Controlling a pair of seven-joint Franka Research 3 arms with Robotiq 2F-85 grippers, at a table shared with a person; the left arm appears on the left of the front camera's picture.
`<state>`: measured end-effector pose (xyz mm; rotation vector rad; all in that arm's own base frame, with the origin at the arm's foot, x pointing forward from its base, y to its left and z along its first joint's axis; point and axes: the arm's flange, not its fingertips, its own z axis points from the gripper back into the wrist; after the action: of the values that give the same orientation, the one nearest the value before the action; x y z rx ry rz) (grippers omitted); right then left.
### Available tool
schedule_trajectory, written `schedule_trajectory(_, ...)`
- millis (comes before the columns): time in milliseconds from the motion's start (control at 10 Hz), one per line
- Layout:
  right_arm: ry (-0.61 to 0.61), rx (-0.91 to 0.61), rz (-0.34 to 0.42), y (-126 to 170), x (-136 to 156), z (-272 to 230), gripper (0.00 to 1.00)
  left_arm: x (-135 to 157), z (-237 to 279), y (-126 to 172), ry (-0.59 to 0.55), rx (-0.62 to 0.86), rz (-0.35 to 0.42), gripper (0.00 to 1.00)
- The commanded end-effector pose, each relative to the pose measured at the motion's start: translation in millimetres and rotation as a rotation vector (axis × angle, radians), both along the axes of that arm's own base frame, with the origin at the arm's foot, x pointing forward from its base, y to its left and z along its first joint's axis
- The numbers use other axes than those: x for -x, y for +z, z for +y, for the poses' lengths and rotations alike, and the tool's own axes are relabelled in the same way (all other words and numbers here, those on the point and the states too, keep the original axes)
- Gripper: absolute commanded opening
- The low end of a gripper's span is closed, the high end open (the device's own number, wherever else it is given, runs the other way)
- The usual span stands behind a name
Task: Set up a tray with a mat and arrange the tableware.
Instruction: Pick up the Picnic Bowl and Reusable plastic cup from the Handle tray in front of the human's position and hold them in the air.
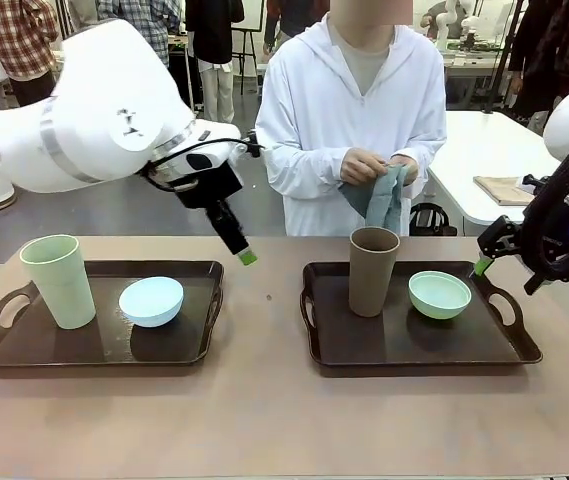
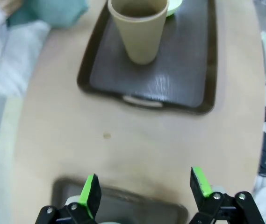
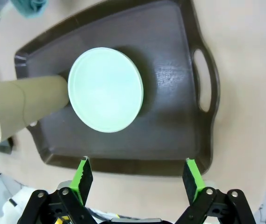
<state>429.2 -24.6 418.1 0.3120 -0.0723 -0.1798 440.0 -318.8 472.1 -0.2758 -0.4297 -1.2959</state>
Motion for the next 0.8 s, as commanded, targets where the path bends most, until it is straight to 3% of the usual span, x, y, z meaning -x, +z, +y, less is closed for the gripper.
schedule_trajectory(0,-0.06,0.091,-0.005,-16.3,-28.0,14.6,1.0,-45.5,-22.8,-21.9,-0.239,0.098,-0.026,1.0)
schedule_trajectory(200,-0.046,0.148,0.012,-22.1,-46.3,33.0,1.0,-66.6,-46.3,-38.0,-0.344,0.11,-0.004,1.0)
schedule_trajectory(400,-0.028,0.186,0.023,-23.2,-65.2,49.1,1.0,-89.4,-62.6,-49.2,-0.389,0.222,-0.003,1.0)
schedule_trajectory(700,-0.028,0.186,0.032,-24.2,-72.5,55.5,1.0,-82.8,-73.9,-64.9,-0.23,0.358,-0.028,1.0)
